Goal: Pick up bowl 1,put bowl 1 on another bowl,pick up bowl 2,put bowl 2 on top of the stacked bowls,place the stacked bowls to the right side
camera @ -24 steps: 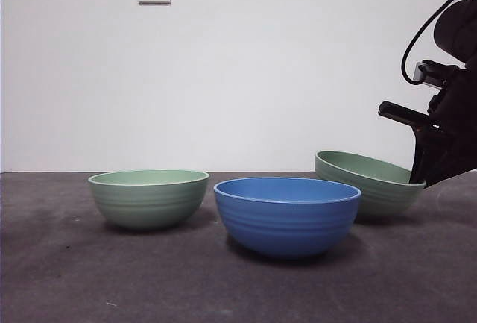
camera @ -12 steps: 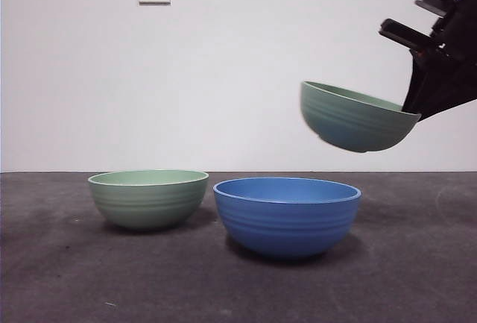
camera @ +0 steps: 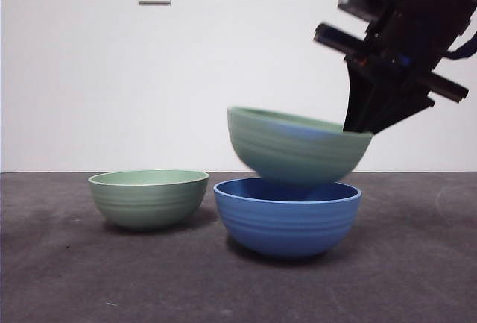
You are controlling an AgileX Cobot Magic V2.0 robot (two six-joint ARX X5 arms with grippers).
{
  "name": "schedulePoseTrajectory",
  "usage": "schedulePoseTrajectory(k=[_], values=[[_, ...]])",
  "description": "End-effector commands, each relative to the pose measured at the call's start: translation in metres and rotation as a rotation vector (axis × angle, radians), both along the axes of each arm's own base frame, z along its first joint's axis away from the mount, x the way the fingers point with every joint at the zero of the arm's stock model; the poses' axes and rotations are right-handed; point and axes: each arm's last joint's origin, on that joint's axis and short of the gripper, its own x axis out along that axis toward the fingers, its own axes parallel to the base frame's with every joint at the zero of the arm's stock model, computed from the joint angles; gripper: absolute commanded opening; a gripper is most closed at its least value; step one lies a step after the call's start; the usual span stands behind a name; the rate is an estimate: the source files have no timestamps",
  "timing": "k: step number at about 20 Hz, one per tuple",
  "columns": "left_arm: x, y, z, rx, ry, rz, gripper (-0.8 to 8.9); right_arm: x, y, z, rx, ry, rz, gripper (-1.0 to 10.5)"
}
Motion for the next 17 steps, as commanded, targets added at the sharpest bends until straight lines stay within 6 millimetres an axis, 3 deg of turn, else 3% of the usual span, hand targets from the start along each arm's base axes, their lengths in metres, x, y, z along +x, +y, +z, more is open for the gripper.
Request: schedulePoseTrajectory(k=[1, 8, 9, 11, 14, 17], values=[[0.000, 0.000, 0.001, -0.001, -0.004, -0.003, 5.43, 0.001, 0.008, -0.010, -0.026, 0.028, 0.022, -0.1], [-0.001, 0.000, 0.000, -0.001, -0.001, -0.003, 5.43, 0.004, 0.020, -0.029, -0.085, 0.065, 0.058, 0.1], [-0.001, 0.000, 0.000, -0.001, -0.001, -0.003, 5.43, 0.005, 0.021, -0.029, -0.081, 0.058, 0.057, 0.3], [0.000, 0.000, 0.000, 0.000, -0.001, -0.003, 5.43, 0.005, 0.021, -0.028, -0.076, 0.051, 0.056, 2.0], [0.002, 0.000, -0.001, 0.000, 0.009, -0.002, 5.43, 0.003, 0.022, -0.021, -0.054, 0.020, 0.066, 2.2], [0.010, 0.000, -0.005, 0.002, 0.045, -0.002, 5.43, -0.004, 0.020, -0.001, -0.016, -0.047, 0.070, 2.2]])
